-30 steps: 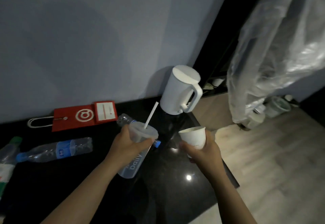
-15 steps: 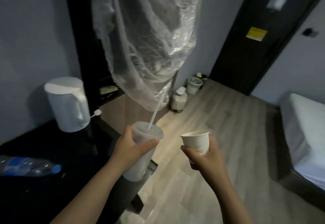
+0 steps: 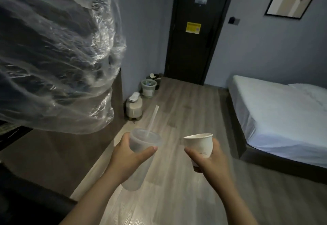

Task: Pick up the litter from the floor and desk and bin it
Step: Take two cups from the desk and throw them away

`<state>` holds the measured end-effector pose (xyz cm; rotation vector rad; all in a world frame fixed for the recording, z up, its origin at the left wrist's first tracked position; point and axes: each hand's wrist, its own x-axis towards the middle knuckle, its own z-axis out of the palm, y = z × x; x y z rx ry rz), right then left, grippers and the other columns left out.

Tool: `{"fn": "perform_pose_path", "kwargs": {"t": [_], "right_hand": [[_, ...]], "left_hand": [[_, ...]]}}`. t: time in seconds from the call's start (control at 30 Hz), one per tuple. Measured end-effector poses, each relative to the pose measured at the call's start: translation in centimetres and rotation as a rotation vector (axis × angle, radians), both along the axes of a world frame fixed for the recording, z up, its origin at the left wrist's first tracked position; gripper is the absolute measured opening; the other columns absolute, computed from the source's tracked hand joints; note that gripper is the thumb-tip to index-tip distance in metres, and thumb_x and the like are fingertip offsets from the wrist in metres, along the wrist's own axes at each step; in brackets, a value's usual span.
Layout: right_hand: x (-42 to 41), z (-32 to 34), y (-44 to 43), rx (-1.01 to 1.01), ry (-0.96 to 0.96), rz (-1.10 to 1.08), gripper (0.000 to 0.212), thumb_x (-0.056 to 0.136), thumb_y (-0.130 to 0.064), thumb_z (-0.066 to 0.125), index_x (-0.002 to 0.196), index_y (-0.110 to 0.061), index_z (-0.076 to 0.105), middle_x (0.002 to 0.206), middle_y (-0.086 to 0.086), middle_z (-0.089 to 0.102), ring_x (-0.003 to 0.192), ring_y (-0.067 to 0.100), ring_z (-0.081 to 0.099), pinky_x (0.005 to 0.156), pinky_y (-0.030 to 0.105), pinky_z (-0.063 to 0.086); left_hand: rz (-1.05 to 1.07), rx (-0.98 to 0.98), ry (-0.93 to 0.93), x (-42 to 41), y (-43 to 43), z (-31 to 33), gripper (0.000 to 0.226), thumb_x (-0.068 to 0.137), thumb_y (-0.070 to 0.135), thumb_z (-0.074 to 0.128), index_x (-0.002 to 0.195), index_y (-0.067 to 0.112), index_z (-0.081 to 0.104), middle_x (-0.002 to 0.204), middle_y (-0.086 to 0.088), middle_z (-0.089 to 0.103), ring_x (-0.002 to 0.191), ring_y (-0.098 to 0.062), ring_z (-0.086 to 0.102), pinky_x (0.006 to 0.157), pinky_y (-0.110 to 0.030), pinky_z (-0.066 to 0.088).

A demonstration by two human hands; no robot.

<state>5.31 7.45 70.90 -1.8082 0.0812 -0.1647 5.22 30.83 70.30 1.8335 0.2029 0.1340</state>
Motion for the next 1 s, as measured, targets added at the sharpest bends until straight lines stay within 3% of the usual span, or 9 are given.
{"fn": "perform_pose_path", "kwargs": {"t": [0.13, 0.3, 0.47, 0.57, 0.67, 0.8, 0.9, 1.0], "right_hand": [[6.3, -0.5, -2.3, -0.021, 0.002, -0.027, 0.036, 0.065, -0.038, 0.079, 0.091, -0.038, 0.054, 0.078, -0.014, 0.065, 0.057, 0.004, 0.062, 0.047, 0.023, 0.053], [16.8, 0.1, -3.6, -0.051, -0.003, -0.051, 0.037, 0.068, -0.034, 0.08, 0.094, -0.033, 0.054, 0.078, -0.019, 0.064, 0.062, 0.002, 0.063, 0.046, 0.02, 0.051], [26.7, 1.1, -5.7, -0.094, 0.041, -0.096, 0.041, 0.065, -0.033, 0.084, 0.097, -0.028, 0.057, 0.075, -0.008, 0.067, 0.056, 0.003, 0.063, 0.044, 0.02, 0.049], [32.1, 1.3, -8.0, -0.098, 0.048, -0.133, 0.048, 0.066, -0.036, 0.084, 0.103, -0.027, 0.054, 0.084, -0.004, 0.066, 0.066, 0.009, 0.065, 0.047, 0.019, 0.049], [36.8, 1.2, -10.6, -0.097, 0.056, -0.148, 0.051, 0.065, -0.038, 0.083, 0.105, -0.026, 0.053, 0.085, -0.003, 0.065, 0.065, 0.009, 0.065, 0.047, 0.018, 0.049], [44.2, 0.7, -14.9, -0.085, 0.038, -0.159, 0.048, 0.067, -0.04, 0.082, 0.103, -0.028, 0.052, 0.086, -0.004, 0.064, 0.067, 0.01, 0.065, 0.048, 0.017, 0.048], [50.0, 0.6, -18.4, -0.078, 0.03, -0.134, 0.048, 0.068, -0.04, 0.081, 0.104, -0.029, 0.052, 0.088, -0.004, 0.064, 0.069, 0.011, 0.066, 0.049, 0.016, 0.049], [56.0, 1.2, -22.1, -0.081, 0.023, -0.106, 0.05, 0.068, -0.041, 0.081, 0.106, -0.029, 0.051, 0.089, -0.005, 0.064, 0.07, 0.011, 0.066, 0.05, 0.017, 0.05]], "left_hand": [[-0.011, 0.033, -0.015, 6.9, -1.7, -0.3, 0.082, 0.038, 0.067, 0.074, 0.11, 0.032, 0.054, 0.106, 0.013, 0.063, 0.1, -0.008, 0.06, 0.085, -0.035, 0.051], [-0.001, -0.006, -0.033, 17.5, -3.3, -0.6, 0.074, 0.041, 0.063, 0.075, 0.106, 0.037, 0.052, 0.104, 0.017, 0.061, 0.098, -0.004, 0.058, 0.075, -0.027, 0.048], [0.001, -0.015, -0.027, 28.4, -5.3, -0.1, 0.077, 0.043, 0.061, 0.075, 0.111, 0.033, 0.054, 0.11, 0.014, 0.061, 0.102, -0.009, 0.057, 0.078, -0.03, 0.047], [-0.028, -0.002, -0.045, 34.5, -7.5, 0.2, 0.07, 0.048, 0.054, 0.077, 0.111, 0.033, 0.054, 0.108, 0.017, 0.058, 0.1, -0.003, 0.055, 0.071, -0.018, 0.042], [-0.05, 0.005, -0.05, 39.8, -10.4, 0.1, 0.059, 0.052, 0.049, 0.083, 0.102, 0.039, 0.052, 0.101, 0.023, 0.056, 0.092, 0.009, 0.051, 0.067, -0.011, 0.037], [-0.072, 0.052, -0.065, 47.2, -14.6, -0.1, 0.054, 0.054, 0.047, 0.086, 0.091, 0.045, 0.046, 0.102, 0.022, 0.054, 0.096, 0.0, 0.051, 0.071, -0.017, 0.039], [-0.051, 0.057, -0.074, 52.6, -18.0, -0.4, 0.058, 0.054, 0.049, 0.086, 0.097, 0.043, 0.049, 0.111, 0.015, 0.056, 0.104, -0.006, 0.052, 0.077, -0.024, 0.041], [-0.025, 0.06, -0.073, 57.8, -21.5, -0.2, 0.07, 0.055, 0.048, 0.086, 0.112, 0.038, 0.046, 0.108, 0.021, 0.055, 0.105, -0.005, 0.053, 0.073, -0.017, 0.041]]}}
